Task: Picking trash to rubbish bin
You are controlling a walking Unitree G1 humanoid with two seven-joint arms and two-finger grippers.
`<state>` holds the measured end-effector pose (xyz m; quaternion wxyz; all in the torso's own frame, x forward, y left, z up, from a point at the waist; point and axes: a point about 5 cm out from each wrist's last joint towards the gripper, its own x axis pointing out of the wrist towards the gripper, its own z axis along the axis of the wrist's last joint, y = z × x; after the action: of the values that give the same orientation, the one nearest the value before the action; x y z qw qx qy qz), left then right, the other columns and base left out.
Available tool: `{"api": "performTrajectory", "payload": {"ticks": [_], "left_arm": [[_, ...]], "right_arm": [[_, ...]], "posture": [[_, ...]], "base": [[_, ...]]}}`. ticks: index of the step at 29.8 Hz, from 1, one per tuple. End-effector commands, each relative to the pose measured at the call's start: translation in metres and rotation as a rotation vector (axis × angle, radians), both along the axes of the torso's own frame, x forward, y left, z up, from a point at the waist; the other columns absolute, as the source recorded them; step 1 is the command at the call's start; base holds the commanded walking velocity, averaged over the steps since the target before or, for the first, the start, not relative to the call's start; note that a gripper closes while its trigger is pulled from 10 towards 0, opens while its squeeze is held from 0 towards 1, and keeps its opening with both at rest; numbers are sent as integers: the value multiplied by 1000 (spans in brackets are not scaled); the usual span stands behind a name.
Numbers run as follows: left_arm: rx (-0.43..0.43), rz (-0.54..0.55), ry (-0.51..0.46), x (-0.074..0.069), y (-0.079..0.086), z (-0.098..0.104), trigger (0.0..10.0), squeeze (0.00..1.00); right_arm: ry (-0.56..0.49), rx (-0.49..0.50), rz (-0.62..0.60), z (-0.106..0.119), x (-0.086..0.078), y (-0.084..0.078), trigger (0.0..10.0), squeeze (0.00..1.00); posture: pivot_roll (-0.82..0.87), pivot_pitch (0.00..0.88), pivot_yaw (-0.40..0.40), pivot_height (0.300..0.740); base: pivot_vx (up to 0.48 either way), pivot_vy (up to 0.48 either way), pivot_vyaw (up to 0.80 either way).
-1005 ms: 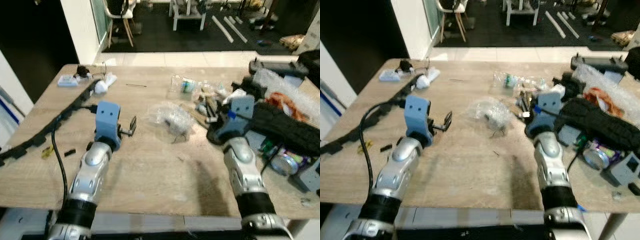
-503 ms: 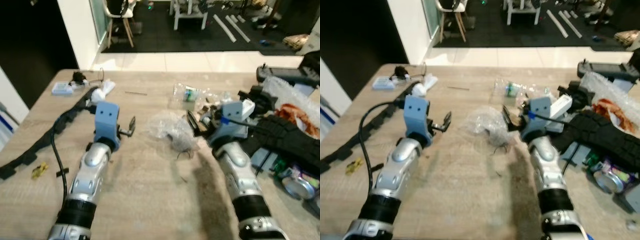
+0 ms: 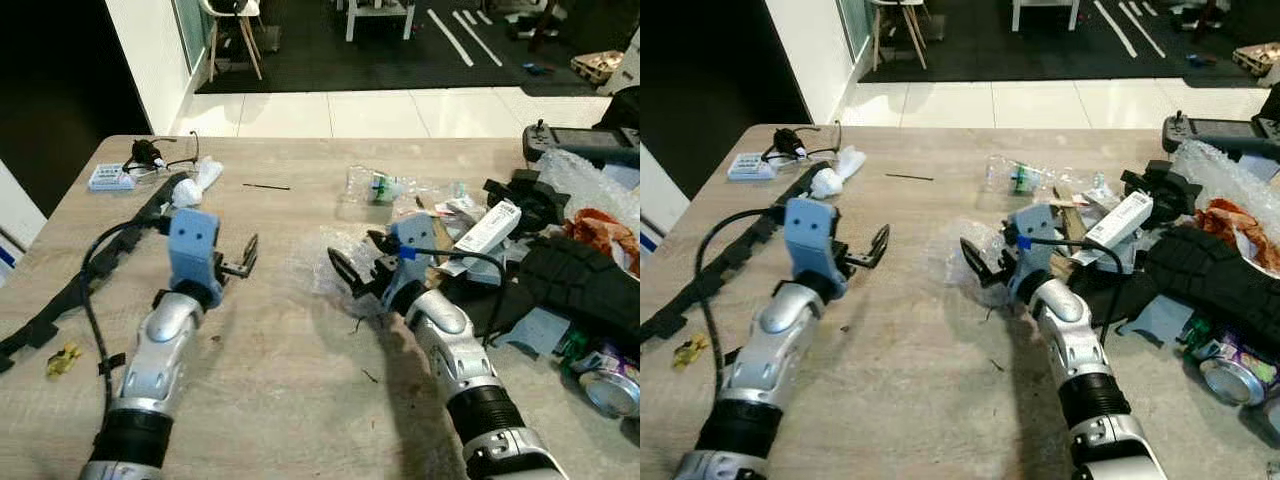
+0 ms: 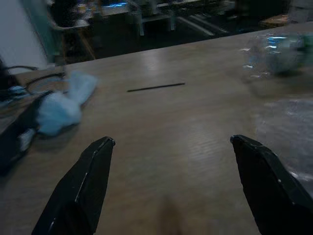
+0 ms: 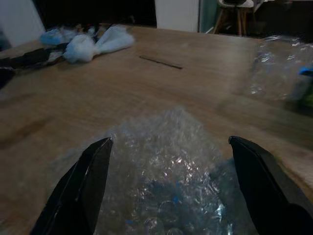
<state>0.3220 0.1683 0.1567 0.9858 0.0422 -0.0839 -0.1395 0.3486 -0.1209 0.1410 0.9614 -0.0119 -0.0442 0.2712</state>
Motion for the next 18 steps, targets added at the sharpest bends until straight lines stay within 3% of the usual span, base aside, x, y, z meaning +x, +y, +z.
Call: {"api": "performTrajectory", "payload": {"ticks": [1, 7, 9, 13, 14, 15, 16, 17, 18], "left_arm": [[31, -125, -13, -10, -1, 0, 10000, 0], [60, -272, 12, -20, -9, -4, 10000, 0], [60, -272, 12, -20, -9, -4, 10000, 0], [67, -309, 19, -21, -17, -6, 10000, 0], [65, -317, 14, -20, -18, -5, 10000, 0], [65, -317, 14, -20, -18, -5, 10000, 0], [64, -320, 11, -20, -18, -4, 10000, 0], [64, -325, 10, -20, -18, -4, 10000, 0], [63, -328, 9, -20, -18, -4, 10000, 0]], "right_arm": [[66, -57, 37, -15, -3, 3, 10000, 0], [160, -131, 60, -28, -6, 3, 10000, 0], [160, -131, 60, -28, -6, 3, 10000, 0], [259, -205, 48, -42, -8, -2, 10000, 0], [294, -228, 37, -48, -9, -6, 6471, 0], [294, -228, 37, -48, -9, -6, 6471, 0], [301, -235, 26, -50, -8, -8, 2588, 0], [312, -228, 23, -51, -8, -9, 0, 0], [318, -222, 24, -51, -8, -10, 0, 0]], "posture": [[17, 139, 48, 740], [16, 140, 51, 740], [16, 140, 51, 740], [13, 141, 51, 740], [13, 141, 51, 740], [13, 141, 51, 740], [15, 138, 52, 740], [15, 137, 51, 740], [14, 137, 51, 740]], "base": [[0, 0, 0], [0, 0, 0], [0, 0, 0], [0, 0, 0], [0, 0, 0], [0, 0, 0], [0, 0, 0], [0, 0, 0], [0, 0, 0]]}}
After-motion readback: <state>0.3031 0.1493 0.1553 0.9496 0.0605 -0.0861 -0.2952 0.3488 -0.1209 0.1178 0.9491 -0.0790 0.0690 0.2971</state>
